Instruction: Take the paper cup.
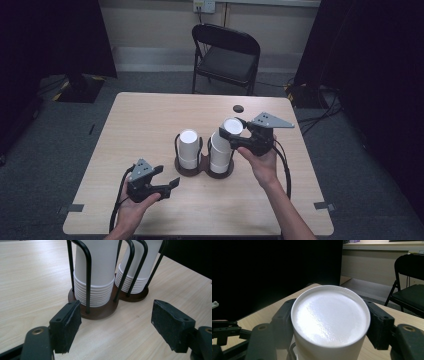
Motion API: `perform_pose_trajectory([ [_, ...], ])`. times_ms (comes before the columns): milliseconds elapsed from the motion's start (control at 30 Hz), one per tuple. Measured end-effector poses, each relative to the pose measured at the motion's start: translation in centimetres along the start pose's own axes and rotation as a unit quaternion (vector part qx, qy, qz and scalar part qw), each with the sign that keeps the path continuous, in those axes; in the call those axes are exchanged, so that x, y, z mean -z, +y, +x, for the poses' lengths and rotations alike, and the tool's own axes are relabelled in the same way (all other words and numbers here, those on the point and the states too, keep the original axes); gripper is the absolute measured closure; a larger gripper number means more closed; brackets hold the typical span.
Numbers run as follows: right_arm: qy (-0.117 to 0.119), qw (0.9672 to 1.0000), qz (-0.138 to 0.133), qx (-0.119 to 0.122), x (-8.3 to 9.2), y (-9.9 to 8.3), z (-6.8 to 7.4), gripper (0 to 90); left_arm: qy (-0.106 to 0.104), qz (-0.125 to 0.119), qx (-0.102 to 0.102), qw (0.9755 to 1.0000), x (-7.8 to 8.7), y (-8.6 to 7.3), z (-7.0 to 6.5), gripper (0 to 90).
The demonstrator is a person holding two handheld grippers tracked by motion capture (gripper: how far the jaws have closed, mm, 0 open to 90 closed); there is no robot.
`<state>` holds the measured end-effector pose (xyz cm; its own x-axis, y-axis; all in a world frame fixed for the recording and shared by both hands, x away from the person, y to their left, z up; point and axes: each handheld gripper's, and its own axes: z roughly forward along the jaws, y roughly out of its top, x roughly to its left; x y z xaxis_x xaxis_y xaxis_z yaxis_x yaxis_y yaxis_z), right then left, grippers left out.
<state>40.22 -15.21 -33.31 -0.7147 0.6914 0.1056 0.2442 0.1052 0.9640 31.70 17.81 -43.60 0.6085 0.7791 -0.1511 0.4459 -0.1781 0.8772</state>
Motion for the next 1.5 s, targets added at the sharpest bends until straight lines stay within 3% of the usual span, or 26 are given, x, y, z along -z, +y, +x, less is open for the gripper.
perform_pose_trajectory([
  [233, -0.001, 1.0, 0.004, -0.008, 0.4, 0.1, 0.0, 33.5, -0.01, 0.01, -0.007, 0.9999, -0.4, 0.1, -0.2, 26.8],
  [267, -0.009, 0.9999, 0.005, -0.012, 0.9, 0.1, 0.0, 33.5, -0.037, 0.019, -0.01, 0.9991, -0.4, 0.2, -0.2, 29.3],
  [300, -0.009, 0.9999, 0.005, -0.012, 0.9, 0.1, 0.0, 33.5, -0.037, 0.019, -0.01, 0.9991, -0.4, 0.2, -0.2, 32.0],
  [333, -0.01, 0.9998, 0.003, -0.018, 1.4, 0.0, -0.2, 33.5, -0.052, 0.018, -0.012, 0.9984, -0.3, 0.4, -0.4, 32.1],
  [400, -0.012, 0.9997, 0.005, -0.022, 1.6, -0.1, -0.2, 33.6, -0.057, 0.015, -0.015, 0.9981, -0.3, 0.4, -0.5, 32.1],
  [433, 0.009, 0.9988, 0.003, -0.048, 2.1, -0.4, -0.5, 33.6, -0.061, 0.017, -0.017, 0.9979, -0.3, 0.5, -0.6, 32.1],
  [567, -0.001, 0.9987, 0.006, -0.052, 2.8, -0.8, -0.6, 33.6, -0.072, 0.004, -0.025, 0.9971, -0.4, 0.5, -0.7, 29.2],
  [633, 0.004, 0.9985, 0.009, -0.053, 3.3, -1.0, -0.4, 33.6, -0.094, -0.015, -0.022, 0.9952, -0.3, 0.6, -0.8, 28.2],
  [933, 0.027, 0.9966, 0.024, -0.073, 4.0, -1.3, 0.8, 33.6, -0.087, -0.03, -0.038, 0.995, -0.2, 1.0, -1.5, 26.1],
  [967, 0.031, 0.996, 0.025, -0.08, 4.1, -1.4, 0.9, 33.6, -0.09, -0.028, -0.039, 0.9948, -0.1, 1.0, -1.6, 25.5],
  [1000, 0.063, 0.9906, 0.022, -0.119, 4.1, -1.7, 0.9, 33.6, -0.085, -0.031, -0.041, 0.995, 0.0, 1.0, -1.8, 23.4],
  [1033, 0.069, 0.9883, 0.023, -0.133, 4.2, -1.7, 0.9, 33.7, -0.091, -0.036, -0.034, 0.9947, 0.0, 1.1, -1.9, 22.6],
  [1067, 0.069, 0.9883, 0.023, -0.133, 4.2, -1.7, 0.9, 33.7, -0.091, -0.036, -0.034, 0.9947, 0.0, 1.1, -1.9, 21.5],
  [1100, 0.079, 0.9847, 0.026, -0.153, 4.2, -2.0, 1.0, 33.7, -0.091, -0.048, -0.032, 0.9942, 0.1, 1.1, -2.0, 21.5],
  [1167, 0.083, 0.9834, 0.026, -0.159, 4.2, -2.1, 1.0, 33.7, -0.086, -0.048, -0.035, 0.9945, 0.1, 1.2, -2.0, 22.5],
  [1233, 0.096, 0.978, 0.027, -0.183, 4.0, -2.4, 1.1, 33.7, -0.093, -0.05, -0.024, 0.9941, -0.1, 1.2, -1.9, 26.1],
  [1267, 0.096, 0.978, 0.027, -0.183, 4.0, -2.4, 1.1, 33.7, -0.093, -0.05, -0.024, 0.9941, -0.1, 1.2, -1.9, 29.8],
  [1400, 0.103, 0.9742, 0.027, -0.199, 3.7, -2.9, 1.0, 33.7, -0.103, -0.039, -0.027, 0.9935, -0.5, 1.2, -2.1, 31.3],
  [1433, 0.102, 0.9739, 0.028, -0.201, 3.6, -3.0, 1.1, 33.7, -0.098, -0.044, -0.028, 0.9938, -0.5, 1.1, -2.2, 31.4],
  [1467, 0.107, 0.9713, 0.031, -0.21, 3.5, -3.2, 1.4, 33.7, -0.11, -0.046, -0.031, 0.9924, -0.5, 1.1, -2.4, 37.9],
  [1500, 0.107, 0.9713, 0.031, -0.21, 3.5, -3.2, 1.4, 33.7, -0.11, -0.046, -0.031, 0.9924, -0.5, 1.1, -2.4, 40.2],
])
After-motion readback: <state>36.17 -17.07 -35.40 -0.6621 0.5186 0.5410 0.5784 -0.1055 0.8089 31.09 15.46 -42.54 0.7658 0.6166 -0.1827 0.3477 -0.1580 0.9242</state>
